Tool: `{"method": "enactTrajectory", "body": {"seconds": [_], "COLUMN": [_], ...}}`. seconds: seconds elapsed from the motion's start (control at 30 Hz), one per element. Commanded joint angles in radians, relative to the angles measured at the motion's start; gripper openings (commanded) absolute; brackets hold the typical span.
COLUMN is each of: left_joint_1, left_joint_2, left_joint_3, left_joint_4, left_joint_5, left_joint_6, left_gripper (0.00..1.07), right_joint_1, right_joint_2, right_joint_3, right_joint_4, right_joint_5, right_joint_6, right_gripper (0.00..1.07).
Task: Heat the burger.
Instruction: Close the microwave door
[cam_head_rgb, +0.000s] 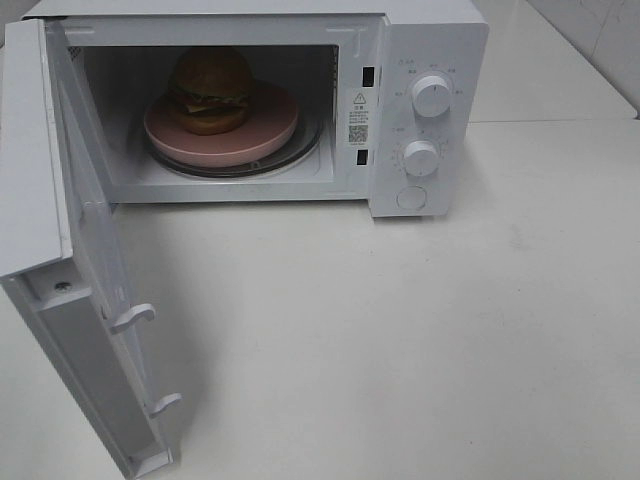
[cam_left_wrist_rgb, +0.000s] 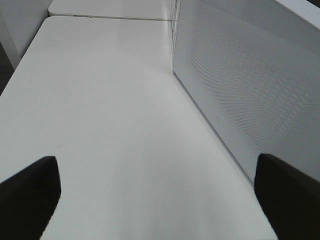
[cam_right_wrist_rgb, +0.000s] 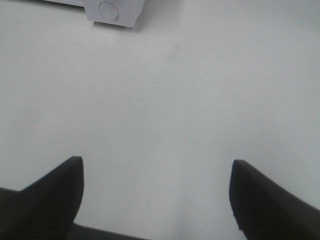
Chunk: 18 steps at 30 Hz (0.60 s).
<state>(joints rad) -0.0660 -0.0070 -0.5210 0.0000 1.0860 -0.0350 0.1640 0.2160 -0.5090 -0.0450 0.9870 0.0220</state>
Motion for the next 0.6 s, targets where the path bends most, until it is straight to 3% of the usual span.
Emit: {"method": "enactTrajectory", "body": {"seconds": [0.03,0.6], "left_joint_1": [0.002,0.002], "left_joint_2": [-0.017,-0.017], "left_joint_3": [0.003,0.003], "left_joint_4": [-0.006,-0.006], "left_joint_5": [-0.015,-0.015], "left_joint_6": [0.001,0.001], "left_gripper": [0.98,0.98], "right_joint_1": [-0.032,-0.107], "right_joint_2": [-0.056,-0.246], "right_joint_3": [0.005,0.008], "right_joint_4": [0.021,0.03], "right_joint_5": [0.005,0.006], "right_joint_6": [-0.013,-0.015], "right_gripper": [0.76,0.76]}}
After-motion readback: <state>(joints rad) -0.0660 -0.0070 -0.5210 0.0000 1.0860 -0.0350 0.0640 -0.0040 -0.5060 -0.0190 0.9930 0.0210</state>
